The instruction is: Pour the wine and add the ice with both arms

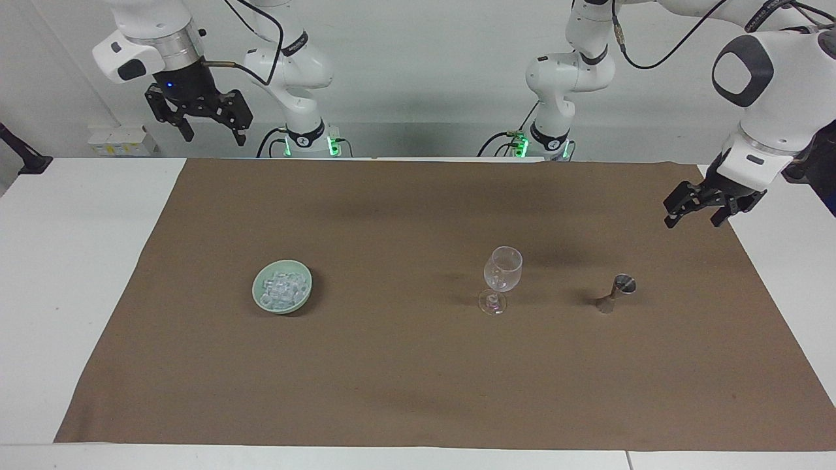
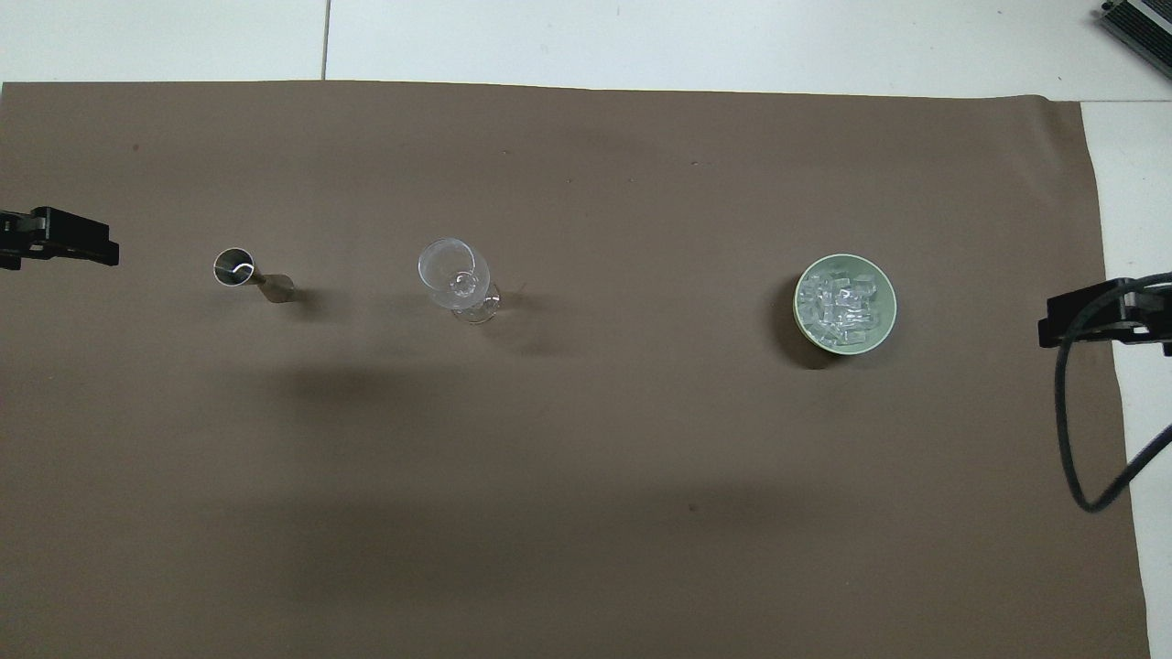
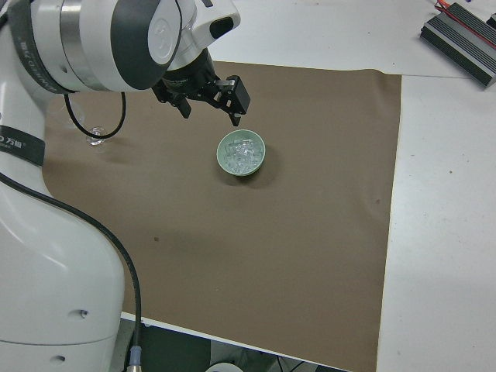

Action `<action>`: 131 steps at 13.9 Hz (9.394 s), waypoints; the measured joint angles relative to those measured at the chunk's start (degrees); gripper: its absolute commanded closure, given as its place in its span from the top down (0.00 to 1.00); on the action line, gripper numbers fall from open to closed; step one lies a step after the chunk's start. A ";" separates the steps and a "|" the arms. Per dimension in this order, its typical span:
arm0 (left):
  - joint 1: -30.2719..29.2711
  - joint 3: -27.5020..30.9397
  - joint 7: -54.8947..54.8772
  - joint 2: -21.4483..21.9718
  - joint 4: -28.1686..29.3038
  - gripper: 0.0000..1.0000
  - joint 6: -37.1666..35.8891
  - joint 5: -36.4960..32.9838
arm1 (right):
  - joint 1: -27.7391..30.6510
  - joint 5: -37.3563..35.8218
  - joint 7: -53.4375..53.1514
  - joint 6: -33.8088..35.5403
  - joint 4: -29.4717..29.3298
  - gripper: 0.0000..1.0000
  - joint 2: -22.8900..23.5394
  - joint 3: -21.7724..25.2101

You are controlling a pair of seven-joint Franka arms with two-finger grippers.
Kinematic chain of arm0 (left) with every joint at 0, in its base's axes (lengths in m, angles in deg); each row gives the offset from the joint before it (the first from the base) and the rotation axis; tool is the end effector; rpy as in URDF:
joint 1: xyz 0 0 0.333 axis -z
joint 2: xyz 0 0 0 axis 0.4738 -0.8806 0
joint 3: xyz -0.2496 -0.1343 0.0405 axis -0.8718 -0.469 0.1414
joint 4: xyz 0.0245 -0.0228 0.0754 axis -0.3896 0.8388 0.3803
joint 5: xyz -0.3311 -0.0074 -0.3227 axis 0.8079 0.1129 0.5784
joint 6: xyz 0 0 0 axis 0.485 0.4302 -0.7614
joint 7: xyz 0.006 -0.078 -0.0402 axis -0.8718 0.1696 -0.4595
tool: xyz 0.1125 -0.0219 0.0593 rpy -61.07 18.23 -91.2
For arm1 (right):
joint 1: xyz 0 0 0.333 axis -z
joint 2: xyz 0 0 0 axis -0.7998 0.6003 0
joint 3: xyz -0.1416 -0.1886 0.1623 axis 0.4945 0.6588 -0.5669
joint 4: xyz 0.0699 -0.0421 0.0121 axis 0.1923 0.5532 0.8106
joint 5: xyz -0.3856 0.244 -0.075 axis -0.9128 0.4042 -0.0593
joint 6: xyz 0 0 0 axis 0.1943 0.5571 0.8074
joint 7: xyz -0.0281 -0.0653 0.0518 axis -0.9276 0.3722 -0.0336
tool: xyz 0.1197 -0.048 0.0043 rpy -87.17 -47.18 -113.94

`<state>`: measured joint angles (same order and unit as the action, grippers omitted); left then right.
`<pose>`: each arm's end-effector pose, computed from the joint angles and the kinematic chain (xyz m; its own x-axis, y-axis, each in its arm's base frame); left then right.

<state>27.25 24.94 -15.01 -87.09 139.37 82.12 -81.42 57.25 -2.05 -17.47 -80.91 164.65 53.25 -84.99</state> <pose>0.6637 0.0350 0.5123 0.9983 -0.0168 0.0554 -0.0181 -0.9996 0.0235 0.5899 0.0082 0.6407 0.9942 -0.0977 -0.0438 -0.0960 -0.9946 0.0387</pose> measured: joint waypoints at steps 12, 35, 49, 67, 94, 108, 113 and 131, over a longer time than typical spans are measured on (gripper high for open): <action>0.36 -0.31 0.00 0.00 -0.16 1.00 0.05 0.07 | 0.01 0.00 0.00 0.02 0.00 1.00 -0.06 0.09; 1.45 -0.87 -3.49 -2.47 -2.15 1.00 -0.03 0.28 | 0.01 0.00 0.00 0.02 0.00 1.00 -0.07 0.10; -11.46 0.02 -50.05 -12.59 -1.91 1.00 0.17 16.24 | 0.01 0.00 0.00 0.02 0.00 1.00 -0.07 0.10; -30.14 -9.11 -109.10 -32.90 -1.64 1.00 -4.56 51.59 | 0.01 0.00 0.00 0.02 0.00 1.00 -0.07 0.10; -36.00 -22.48 -128.36 -44.45 -1.88 0.65 -12.31 61.53 | 0.01 0.00 0.00 0.02 0.00 1.00 -0.08 0.10; -36.14 -22.54 -128.42 -45.06 -1.86 0.19 -12.61 62.17 | 0.01 0.00 0.00 0.02 0.00 1.00 -0.08 0.10; -36.09 -23.43 -128.43 -45.23 -1.86 0.00 -13.06 62.42 | 0.01 0.00 0.00 0.02 0.00 1.00 -0.08 0.10; -27.80 -29.04 -119.31 -34.60 -4.51 0.00 -12.38 62.27 | 0.01 0.00 0.00 0.02 0.00 1.00 -0.09 0.10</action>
<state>-0.55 -4.11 -134.32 -121.69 134.86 69.74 -19.15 57.26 -2.05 -17.47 -80.90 164.65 53.17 -84.89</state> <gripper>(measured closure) 0.789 0.000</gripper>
